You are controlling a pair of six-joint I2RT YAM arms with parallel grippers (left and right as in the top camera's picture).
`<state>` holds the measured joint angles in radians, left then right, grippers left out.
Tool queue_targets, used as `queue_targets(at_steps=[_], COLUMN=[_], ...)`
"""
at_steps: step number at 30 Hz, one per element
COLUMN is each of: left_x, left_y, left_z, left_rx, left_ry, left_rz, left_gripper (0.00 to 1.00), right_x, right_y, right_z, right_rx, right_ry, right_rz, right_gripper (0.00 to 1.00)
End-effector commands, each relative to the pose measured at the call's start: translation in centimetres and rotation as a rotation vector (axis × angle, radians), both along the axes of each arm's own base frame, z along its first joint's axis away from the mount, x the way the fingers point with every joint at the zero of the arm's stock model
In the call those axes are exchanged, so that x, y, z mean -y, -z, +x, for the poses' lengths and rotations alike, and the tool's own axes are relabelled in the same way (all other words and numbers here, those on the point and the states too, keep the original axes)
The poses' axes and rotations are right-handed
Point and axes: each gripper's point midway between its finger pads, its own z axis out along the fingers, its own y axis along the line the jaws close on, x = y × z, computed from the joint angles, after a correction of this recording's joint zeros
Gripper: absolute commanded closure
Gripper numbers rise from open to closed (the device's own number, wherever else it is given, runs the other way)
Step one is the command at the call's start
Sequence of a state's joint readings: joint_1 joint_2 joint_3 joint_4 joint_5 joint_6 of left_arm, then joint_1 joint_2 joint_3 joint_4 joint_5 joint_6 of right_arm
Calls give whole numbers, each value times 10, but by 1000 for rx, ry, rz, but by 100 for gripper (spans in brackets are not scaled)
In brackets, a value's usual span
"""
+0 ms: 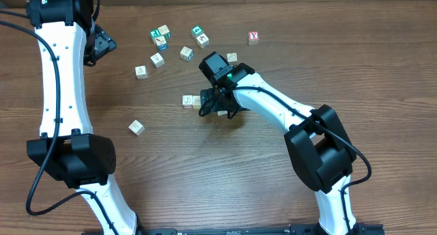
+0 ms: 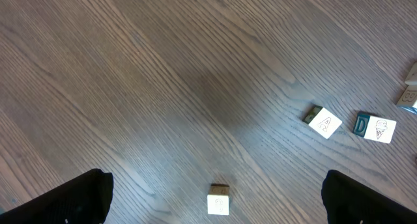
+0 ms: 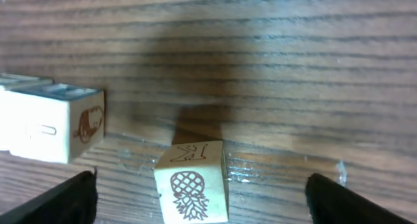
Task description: Form a horizontal line
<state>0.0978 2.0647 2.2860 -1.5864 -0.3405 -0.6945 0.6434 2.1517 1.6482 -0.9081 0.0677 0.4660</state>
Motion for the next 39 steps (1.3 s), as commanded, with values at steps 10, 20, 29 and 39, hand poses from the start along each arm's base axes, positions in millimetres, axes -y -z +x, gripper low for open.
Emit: queue_targets(at_steps=[10,20,29,39], left_x=[2,2,2,2], left_y=[-7,-7,-7,-7], left_z=[1,1,1,1], left_rx=[11,11,11,11], left_ry=[26,26,26,26], left_rz=[7,7,7,7], left_gripper=[0,0,0,0], right_x=[1,3,4,8], right_y=[4,4,4,4], right_z=[-2,-4,-3,-1], right_rx=[-4,-11,-12,1], right_ry=[-4,-4,0,5], right_rz=[-15,-22,-23,-40], right_gripper=[4,17,24,41])
